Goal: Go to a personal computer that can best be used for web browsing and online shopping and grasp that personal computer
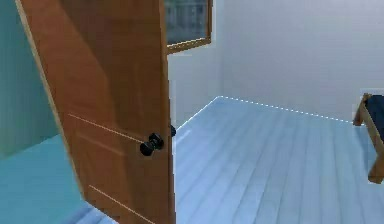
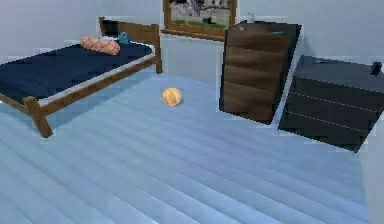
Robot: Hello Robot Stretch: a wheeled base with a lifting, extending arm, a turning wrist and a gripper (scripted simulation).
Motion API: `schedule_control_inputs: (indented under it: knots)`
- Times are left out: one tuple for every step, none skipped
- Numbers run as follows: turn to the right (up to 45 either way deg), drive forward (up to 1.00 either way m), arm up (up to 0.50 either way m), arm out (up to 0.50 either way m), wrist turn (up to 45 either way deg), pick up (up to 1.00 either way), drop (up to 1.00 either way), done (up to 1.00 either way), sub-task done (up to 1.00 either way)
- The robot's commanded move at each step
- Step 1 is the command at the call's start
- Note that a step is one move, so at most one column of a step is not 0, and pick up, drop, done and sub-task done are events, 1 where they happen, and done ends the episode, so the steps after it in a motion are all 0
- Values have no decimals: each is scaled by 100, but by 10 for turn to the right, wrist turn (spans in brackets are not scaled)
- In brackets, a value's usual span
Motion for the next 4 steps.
schedule_control_inputs:
  knots:
    - [-450, 0, 0, 0, 0, 0, 0, 0, 0]
    - [-150, 0, 0, 0, 0, 0, 0, 0, 0]
    - [0, 75, 0, 0, 0, 0, 0, 0, 0]
    - [120, 0, 0, 0, 0, 0, 0, 0, 0]
